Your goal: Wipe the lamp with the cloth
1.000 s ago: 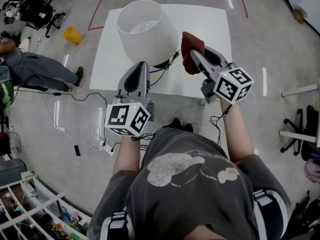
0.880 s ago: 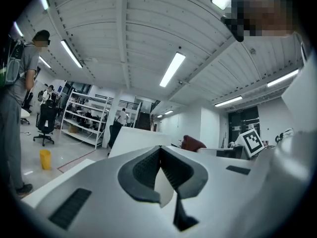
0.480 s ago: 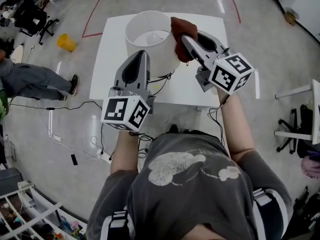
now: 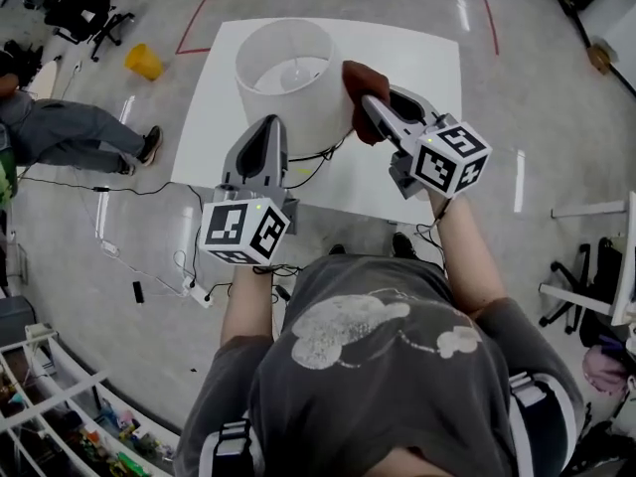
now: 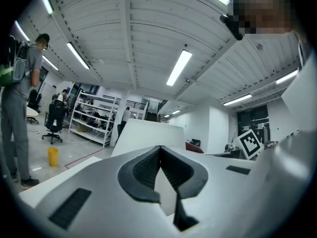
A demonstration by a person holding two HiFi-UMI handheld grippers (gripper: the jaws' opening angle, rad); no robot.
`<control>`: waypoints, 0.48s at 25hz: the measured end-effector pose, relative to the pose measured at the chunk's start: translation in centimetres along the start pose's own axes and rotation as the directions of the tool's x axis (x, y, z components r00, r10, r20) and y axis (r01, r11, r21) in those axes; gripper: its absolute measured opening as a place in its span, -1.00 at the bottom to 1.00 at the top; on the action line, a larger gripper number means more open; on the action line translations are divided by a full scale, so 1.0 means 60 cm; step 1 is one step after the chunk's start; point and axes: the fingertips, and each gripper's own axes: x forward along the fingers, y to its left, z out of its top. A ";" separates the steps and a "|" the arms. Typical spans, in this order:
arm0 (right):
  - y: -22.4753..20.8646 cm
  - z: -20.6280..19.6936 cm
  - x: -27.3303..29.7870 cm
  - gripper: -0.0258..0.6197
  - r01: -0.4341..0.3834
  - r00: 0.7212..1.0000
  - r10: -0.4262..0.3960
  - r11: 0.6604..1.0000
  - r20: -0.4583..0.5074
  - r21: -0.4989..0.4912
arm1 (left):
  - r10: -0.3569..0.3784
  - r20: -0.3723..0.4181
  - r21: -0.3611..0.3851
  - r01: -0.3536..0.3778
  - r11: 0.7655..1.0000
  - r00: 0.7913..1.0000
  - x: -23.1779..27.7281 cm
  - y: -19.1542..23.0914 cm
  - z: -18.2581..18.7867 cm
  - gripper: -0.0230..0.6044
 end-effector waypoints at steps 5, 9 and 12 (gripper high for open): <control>-0.014 -0.042 0.005 -0.65 -0.111 0.988 0.115 0.993 -0.100 0.045 | 0.161 -0.006 -0.019 -0.161 0.987 0.987 -0.017 -0.001 -0.026 -0.90; -0.063 -0.050 -0.014 -0.65 -0.160 0.973 0.166 0.986 -0.159 0.049 | 0.245 -0.045 -0.021 -0.246 0.969 0.968 0.008 -0.056 -0.062 -0.90; -0.092 -0.046 0.005 -0.65 -0.192 0.957 0.202 0.979 -0.209 0.067 | 0.299 -0.071 -0.039 -0.302 0.952 0.952 0.038 -0.075 -0.073 -0.90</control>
